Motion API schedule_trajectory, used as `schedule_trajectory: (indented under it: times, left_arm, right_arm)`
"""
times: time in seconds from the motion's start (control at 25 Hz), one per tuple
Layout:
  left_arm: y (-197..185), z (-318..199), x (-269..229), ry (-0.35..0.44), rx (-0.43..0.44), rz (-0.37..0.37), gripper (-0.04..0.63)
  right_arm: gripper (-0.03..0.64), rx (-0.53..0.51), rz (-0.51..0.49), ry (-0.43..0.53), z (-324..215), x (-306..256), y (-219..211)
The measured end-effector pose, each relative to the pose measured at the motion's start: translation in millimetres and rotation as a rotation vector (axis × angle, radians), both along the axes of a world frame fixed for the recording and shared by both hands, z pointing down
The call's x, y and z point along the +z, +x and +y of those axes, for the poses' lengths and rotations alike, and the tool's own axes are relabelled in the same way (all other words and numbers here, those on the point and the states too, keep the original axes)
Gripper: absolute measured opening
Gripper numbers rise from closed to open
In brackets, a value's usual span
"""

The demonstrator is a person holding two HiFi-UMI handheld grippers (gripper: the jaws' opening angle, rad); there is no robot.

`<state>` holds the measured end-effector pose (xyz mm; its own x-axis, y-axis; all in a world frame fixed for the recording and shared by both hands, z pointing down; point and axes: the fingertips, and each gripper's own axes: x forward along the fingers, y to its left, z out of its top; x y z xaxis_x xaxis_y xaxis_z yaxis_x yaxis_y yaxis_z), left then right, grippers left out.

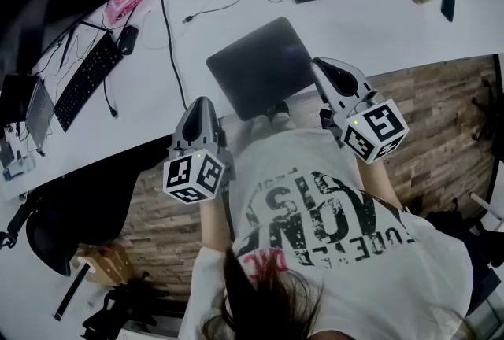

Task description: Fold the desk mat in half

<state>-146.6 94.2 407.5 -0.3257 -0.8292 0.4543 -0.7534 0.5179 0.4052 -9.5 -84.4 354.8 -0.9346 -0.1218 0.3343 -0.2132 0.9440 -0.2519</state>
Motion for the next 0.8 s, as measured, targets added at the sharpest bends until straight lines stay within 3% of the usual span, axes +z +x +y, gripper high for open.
schedule_trajectory:
  times: [0.08, 0.2, 0.28, 0.44, 0.64, 0.8]
  left_arm:
    - [6.1, 3.0, 12.5, -0.016, 0.024, 0.066, 0.011]
    - [21.1, 5.2, 29.4, -0.035, 0.077, 0.18, 0.115]
    - [32.9, 6.7, 40.3, -0.054, 0.11, 0.242, 0.132]
    - [53.0, 12.3, 64.8, -0.104, 0.148, 0.346, 0.15]
    - [70.8, 22.4, 105.0, -0.174, 0.132, 0.483, 0.164]
    - [79.2, 28.9, 134.0, -0.229, 0.114, 0.53, 0.164]
  right_arm:
    - [0.002, -0.004, 0.009, -0.001, 2.4, 1.2, -1.6]
    - [0.002, -0.011, 0.027, -0.004, 6.2, 3.4, -1.7]
    - [0.002, -0.017, 0.036, -0.01, 8.7, 5.6, -1.9]
    - [0.002, -0.033, 0.053, -0.023, 15.2, 11.6, -5.8]
    - [0.002, -0.039, 0.07, -0.045, 23.1, 19.2, -7.9]
    - [0.002, -0.032, 0.084, -0.061, 27.4, 24.2, -3.3]
